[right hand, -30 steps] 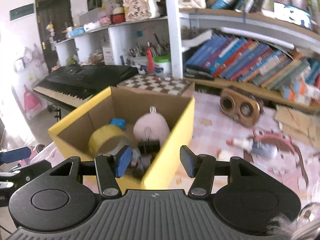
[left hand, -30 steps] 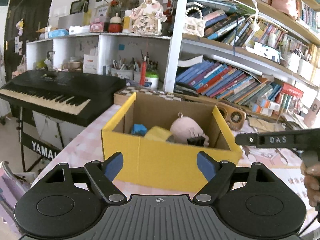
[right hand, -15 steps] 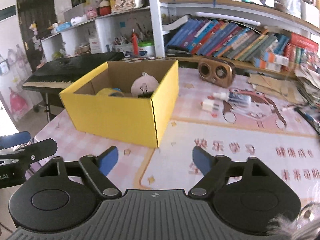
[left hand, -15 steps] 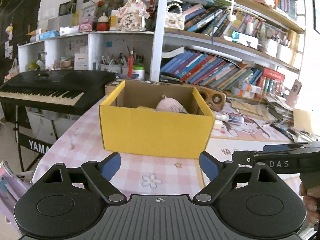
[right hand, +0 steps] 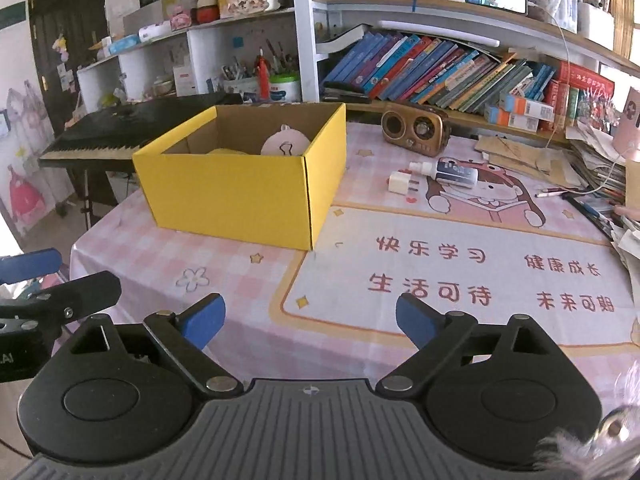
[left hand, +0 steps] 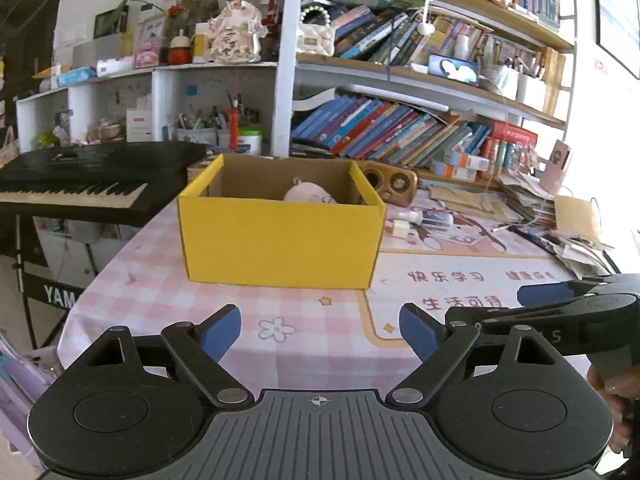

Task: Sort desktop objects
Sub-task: 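Move both open tools back toward the white plug and spray bottle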

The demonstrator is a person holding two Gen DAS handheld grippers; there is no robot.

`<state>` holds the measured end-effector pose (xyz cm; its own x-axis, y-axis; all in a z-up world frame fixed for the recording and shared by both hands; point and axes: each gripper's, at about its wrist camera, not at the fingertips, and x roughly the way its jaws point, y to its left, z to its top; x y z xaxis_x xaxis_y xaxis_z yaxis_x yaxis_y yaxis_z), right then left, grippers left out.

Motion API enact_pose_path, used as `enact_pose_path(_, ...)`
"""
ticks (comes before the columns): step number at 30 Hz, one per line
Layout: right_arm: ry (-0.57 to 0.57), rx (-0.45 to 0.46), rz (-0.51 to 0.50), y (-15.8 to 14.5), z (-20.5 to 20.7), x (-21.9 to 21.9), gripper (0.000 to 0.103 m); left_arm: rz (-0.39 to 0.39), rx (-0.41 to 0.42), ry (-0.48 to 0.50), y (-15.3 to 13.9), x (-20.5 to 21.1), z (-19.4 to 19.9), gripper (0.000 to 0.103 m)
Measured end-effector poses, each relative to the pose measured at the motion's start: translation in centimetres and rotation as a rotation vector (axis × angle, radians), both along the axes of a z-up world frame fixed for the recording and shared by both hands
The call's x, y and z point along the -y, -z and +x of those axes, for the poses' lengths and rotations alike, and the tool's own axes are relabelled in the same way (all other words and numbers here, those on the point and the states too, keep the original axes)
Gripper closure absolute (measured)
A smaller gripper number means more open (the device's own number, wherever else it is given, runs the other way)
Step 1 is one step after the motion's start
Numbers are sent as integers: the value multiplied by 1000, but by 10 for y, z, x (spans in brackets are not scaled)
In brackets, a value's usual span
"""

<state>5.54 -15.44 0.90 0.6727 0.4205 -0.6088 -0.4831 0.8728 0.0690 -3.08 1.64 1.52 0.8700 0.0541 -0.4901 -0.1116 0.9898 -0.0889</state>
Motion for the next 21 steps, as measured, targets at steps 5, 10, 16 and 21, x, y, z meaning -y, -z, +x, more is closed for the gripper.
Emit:
enact_pose_path(5, 31, -7, -10, 1, -5, 9, 7, -9, -6, 29, 3, 6, 1, 14)
enact_pose_path(10, 58, -23, -27, 5, -8, 16, 5, -18, -23, 68, 7, 13, 7, 14)
enact_pose_path(16, 105, -46, -33, 11, -5, 28, 5, -8, -31, 126, 10, 25, 19, 14)
enact_pose_path(21, 142, -50, -37, 12, 0, 38, 5, -10, -36, 167, 10, 34, 33, 14)
